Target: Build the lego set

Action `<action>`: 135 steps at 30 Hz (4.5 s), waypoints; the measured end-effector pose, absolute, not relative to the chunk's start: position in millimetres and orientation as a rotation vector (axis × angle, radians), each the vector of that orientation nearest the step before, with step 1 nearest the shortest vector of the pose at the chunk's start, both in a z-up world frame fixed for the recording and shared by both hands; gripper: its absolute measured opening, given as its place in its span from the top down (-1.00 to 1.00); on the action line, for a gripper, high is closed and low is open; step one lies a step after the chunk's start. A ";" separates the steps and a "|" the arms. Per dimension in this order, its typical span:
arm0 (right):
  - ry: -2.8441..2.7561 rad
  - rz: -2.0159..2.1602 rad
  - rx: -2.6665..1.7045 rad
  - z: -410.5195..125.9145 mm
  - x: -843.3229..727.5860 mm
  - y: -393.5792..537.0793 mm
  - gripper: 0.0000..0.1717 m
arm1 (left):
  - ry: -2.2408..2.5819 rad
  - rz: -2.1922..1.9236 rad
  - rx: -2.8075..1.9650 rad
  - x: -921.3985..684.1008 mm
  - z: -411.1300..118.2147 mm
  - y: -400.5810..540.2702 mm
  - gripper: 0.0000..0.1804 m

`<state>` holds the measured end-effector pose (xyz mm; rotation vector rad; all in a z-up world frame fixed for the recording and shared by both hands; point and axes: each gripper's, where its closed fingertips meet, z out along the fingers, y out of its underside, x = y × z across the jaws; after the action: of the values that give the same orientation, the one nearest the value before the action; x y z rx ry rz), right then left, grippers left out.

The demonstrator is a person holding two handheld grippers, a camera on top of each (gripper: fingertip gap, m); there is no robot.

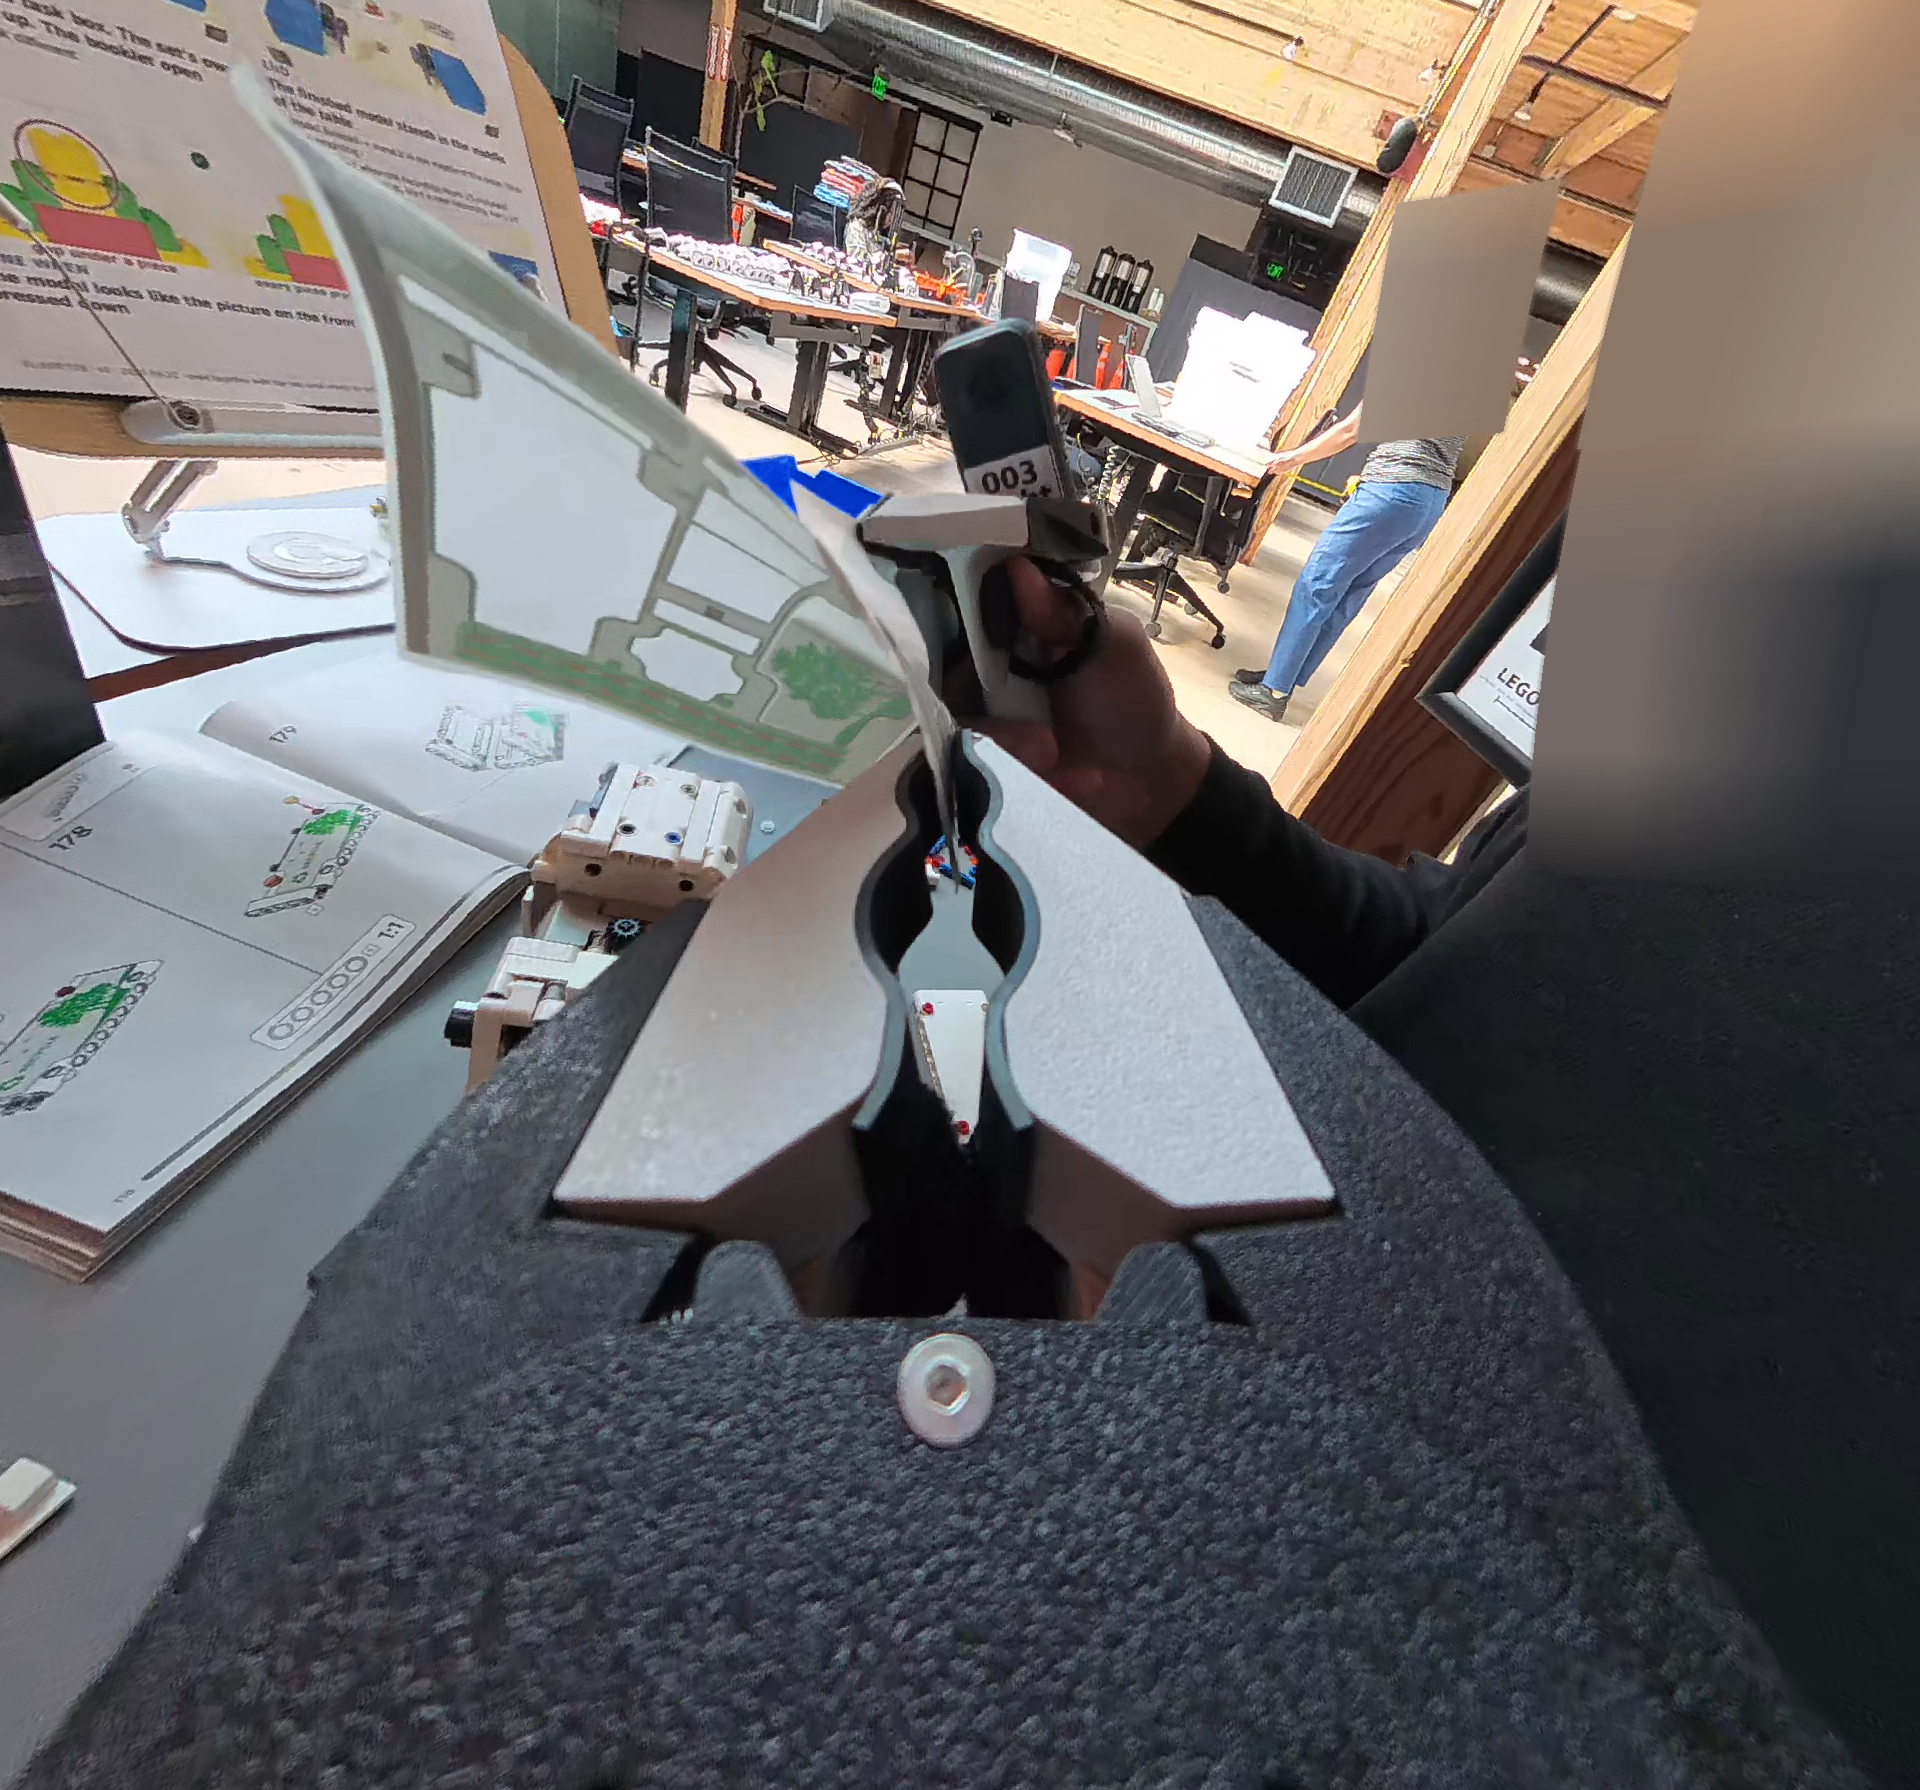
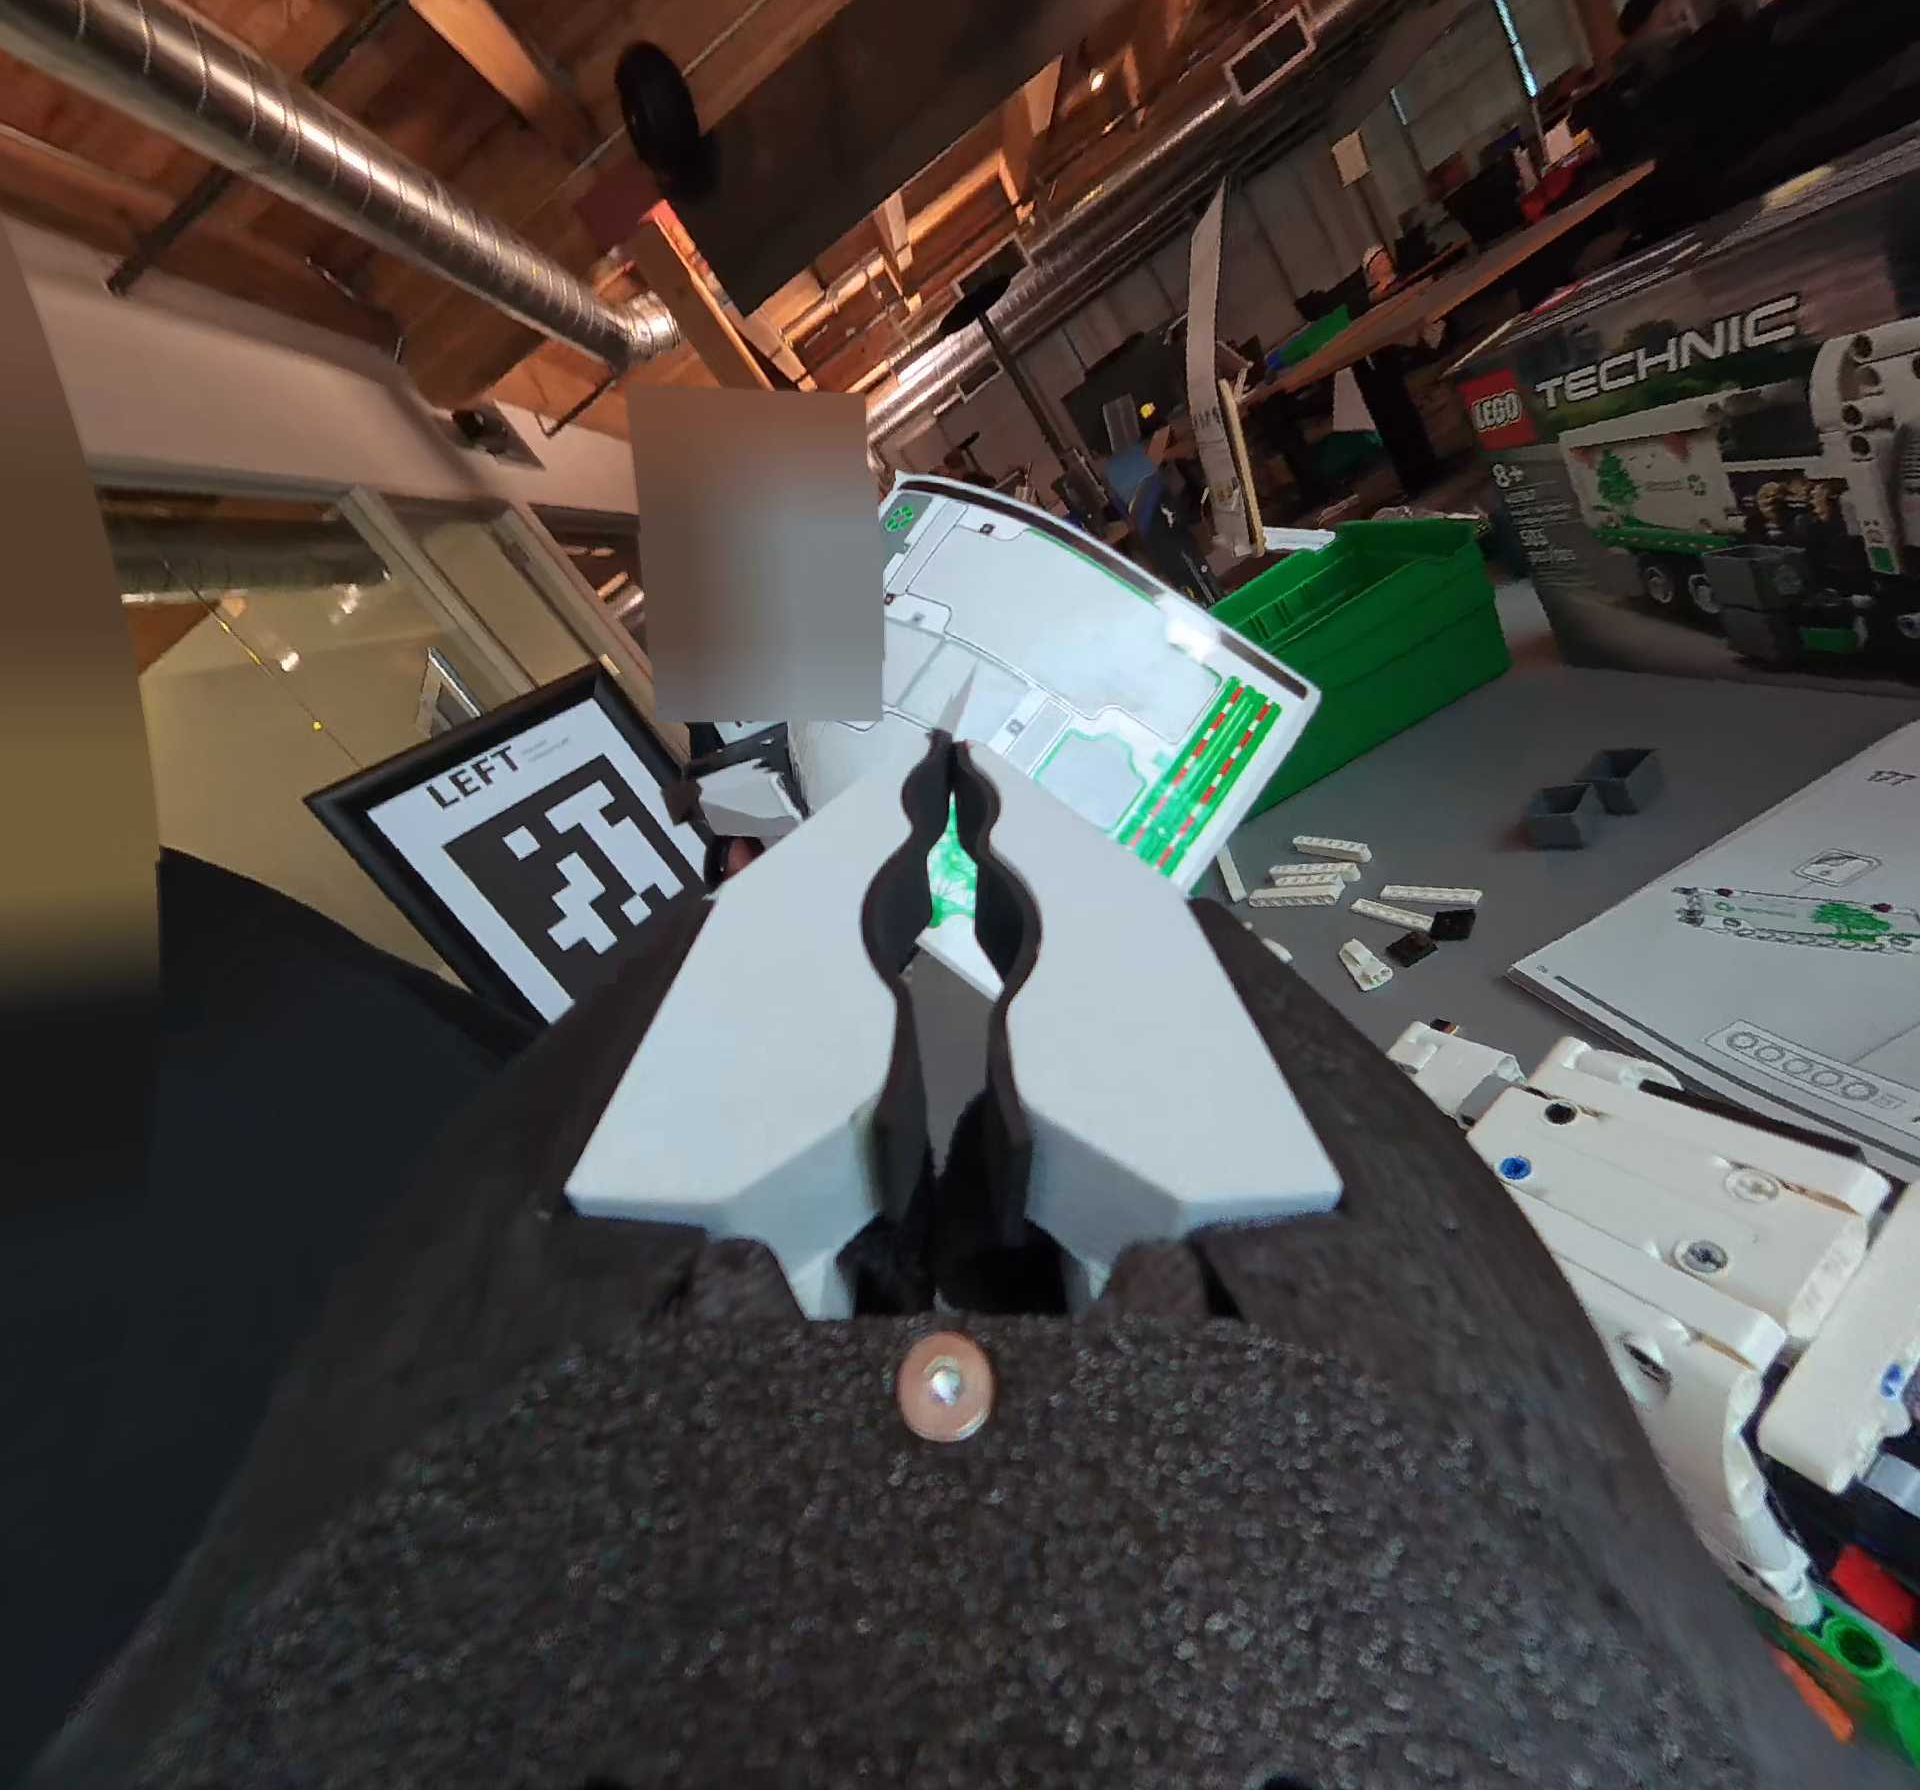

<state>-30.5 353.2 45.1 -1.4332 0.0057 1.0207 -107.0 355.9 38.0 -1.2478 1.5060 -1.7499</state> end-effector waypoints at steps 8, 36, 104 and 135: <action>0.153 1.022 -1.341 44.8 4.4 343.2 1.00 | 1.466 -1.795 -1.312 -117.7 33.7 373.0 1.00; 0.120 0.778 -1.417 35.4 34.4 304.4 1.00 | -0.428 -1.531 -2.009 -109.7 -114.8 648.8 1.00; -0.304 -0.453 -1.841 -72.8 -53.0 216.6 1.00 | 1.870 -1.344 -1.435 -109.9 -127.1 240.1 0.40; -0.160 -0.578 -1.682 -84.5 -39.8 215.0 1.00 | 2.034 -1.033 -1.493 -88.6 -183.3 245.9 0.40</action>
<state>-39.8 215.0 -84.5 -1.6816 -0.1602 -0.5784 -88.6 245.9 -183.3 -1.4928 2.0336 -1.0332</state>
